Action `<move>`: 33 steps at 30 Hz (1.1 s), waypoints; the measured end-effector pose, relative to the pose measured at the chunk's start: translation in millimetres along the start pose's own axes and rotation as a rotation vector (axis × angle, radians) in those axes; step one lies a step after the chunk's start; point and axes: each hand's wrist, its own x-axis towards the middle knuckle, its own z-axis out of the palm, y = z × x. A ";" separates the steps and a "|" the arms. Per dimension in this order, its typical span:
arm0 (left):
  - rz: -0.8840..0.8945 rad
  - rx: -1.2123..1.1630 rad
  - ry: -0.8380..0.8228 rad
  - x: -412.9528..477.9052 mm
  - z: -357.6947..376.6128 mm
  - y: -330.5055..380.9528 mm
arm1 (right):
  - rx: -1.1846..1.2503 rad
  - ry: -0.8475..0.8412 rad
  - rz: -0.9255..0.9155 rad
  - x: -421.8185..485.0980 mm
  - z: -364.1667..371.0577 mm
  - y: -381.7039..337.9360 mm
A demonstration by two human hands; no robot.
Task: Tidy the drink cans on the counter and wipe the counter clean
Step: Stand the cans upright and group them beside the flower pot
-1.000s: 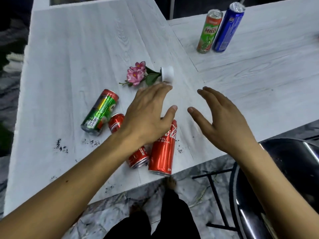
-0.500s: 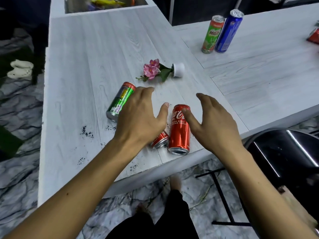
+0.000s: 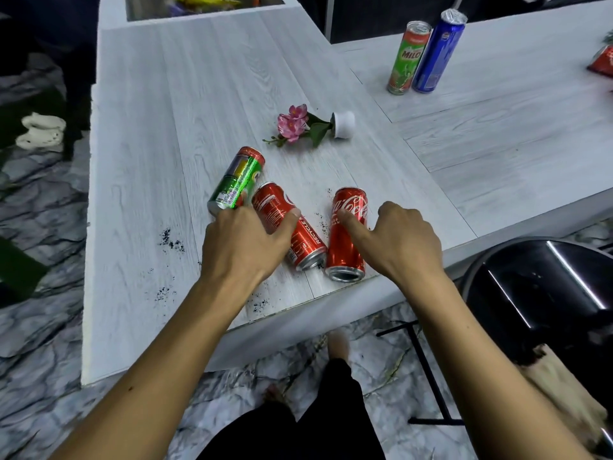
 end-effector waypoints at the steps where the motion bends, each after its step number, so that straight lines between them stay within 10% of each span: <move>1: -0.023 -0.003 -0.031 0.7 1.9 0.9 | 0.008 -0.019 0.007 1.6 1.8 0.0; 21: -0.260 -0.293 -0.175 20.7 25.5 14.0 | 0.124 -0.154 0.034 23.9 15.0 -5.5; 33: -0.081 -0.363 -0.244 11.4 7.0 16.3 | 0.193 -0.054 -0.124 17.5 0.4 -2.8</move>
